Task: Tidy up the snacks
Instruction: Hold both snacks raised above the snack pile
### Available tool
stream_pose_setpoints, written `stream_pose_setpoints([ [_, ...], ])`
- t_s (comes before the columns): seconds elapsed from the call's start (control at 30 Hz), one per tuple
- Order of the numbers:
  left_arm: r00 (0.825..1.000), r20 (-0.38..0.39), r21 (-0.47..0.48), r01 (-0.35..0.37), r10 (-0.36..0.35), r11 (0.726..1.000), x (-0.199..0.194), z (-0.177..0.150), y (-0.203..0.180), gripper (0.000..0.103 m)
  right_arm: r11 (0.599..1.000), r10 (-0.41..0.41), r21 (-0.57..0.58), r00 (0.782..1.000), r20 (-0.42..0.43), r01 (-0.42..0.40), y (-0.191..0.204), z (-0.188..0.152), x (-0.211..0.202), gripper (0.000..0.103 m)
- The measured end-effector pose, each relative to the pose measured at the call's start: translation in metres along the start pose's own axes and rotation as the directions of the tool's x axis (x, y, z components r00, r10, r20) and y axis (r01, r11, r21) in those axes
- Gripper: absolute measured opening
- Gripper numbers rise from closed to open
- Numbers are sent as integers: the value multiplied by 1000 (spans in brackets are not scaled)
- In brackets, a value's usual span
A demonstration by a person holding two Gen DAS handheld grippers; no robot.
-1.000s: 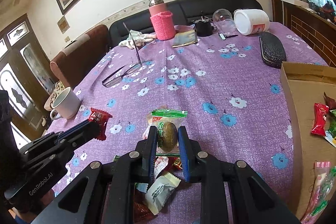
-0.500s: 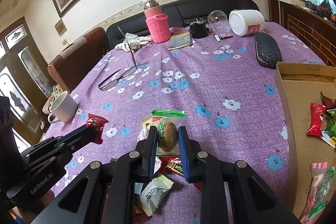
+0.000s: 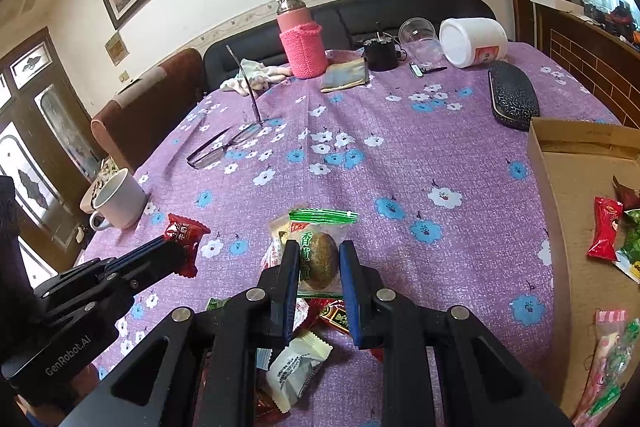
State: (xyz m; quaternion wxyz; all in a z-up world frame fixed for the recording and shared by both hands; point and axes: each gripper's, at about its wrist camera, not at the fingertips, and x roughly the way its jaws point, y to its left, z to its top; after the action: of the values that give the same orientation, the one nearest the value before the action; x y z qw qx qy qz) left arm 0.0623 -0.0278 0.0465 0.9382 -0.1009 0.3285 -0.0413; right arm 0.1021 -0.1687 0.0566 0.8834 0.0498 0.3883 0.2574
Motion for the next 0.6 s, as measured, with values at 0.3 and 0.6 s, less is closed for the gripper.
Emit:
stream_pose_setpoints([
  [0.3, 1000, -5, -6, -3, 3, 1000, 2, -1, 2, 7, 1000, 10, 30, 1000, 14, -10, -6, 3, -6, 21],
  [0.6, 1000, -7, -10, 18, -18, 1000, 1, 0, 2, 7, 998, 20, 61, 1000, 24, -21, -12, 6, -10, 21],
])
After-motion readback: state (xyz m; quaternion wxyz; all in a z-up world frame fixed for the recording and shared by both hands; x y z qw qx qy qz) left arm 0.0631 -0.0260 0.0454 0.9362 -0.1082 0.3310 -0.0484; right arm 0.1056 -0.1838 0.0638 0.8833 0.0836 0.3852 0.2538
